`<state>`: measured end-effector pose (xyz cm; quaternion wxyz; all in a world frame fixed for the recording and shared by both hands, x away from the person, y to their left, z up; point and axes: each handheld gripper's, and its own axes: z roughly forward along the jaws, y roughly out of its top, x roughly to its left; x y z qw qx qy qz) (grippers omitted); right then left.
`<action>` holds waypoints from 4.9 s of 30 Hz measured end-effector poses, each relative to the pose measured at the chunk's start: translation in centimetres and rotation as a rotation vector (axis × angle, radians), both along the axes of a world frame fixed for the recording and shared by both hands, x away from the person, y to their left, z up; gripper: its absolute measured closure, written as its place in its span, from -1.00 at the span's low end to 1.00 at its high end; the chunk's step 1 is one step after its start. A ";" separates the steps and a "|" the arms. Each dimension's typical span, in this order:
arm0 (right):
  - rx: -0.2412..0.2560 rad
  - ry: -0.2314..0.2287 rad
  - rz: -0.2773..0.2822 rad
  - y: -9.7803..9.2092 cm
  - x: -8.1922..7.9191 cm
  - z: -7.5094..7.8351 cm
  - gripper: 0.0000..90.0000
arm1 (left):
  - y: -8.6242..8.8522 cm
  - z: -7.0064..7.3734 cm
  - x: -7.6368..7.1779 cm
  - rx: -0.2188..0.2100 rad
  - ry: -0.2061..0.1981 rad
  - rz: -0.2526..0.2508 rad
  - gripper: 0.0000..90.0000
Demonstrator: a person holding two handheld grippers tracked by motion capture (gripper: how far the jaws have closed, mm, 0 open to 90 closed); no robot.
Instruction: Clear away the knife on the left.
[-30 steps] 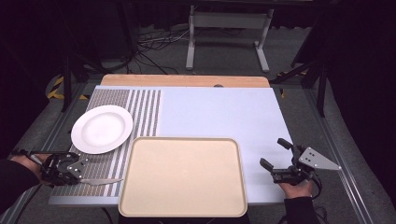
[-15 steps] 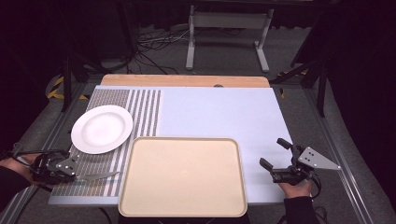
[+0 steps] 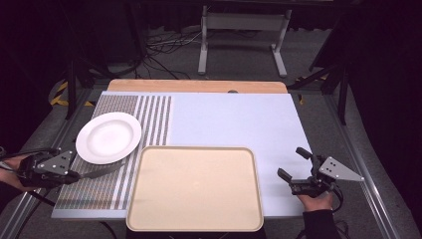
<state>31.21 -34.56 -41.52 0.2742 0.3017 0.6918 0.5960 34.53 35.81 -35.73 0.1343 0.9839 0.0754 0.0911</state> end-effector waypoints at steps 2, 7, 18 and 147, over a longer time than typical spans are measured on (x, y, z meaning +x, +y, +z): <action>0.004 0.002 0.002 0.0 0.0 0.0 -1.00 | 0.1 0.6 -0.2 -0.048 -0.017 0.016 0.79; 0.003 0.003 0.002 0.1 0.0 0.0 -1.00 | 0.4 1.5 -0.2 -0.132 -0.012 0.066 0.79; 0.001 0.002 -0.001 0.0 0.0 0.0 -1.00 | 0.7 1.8 0.3 -0.282 0.043 0.152 0.79; 0.022 0.024 -0.026 -0.8 0.1 0.1 -1.00 | -18.7 -7.2 1.6 -0.245 0.465 0.537 0.76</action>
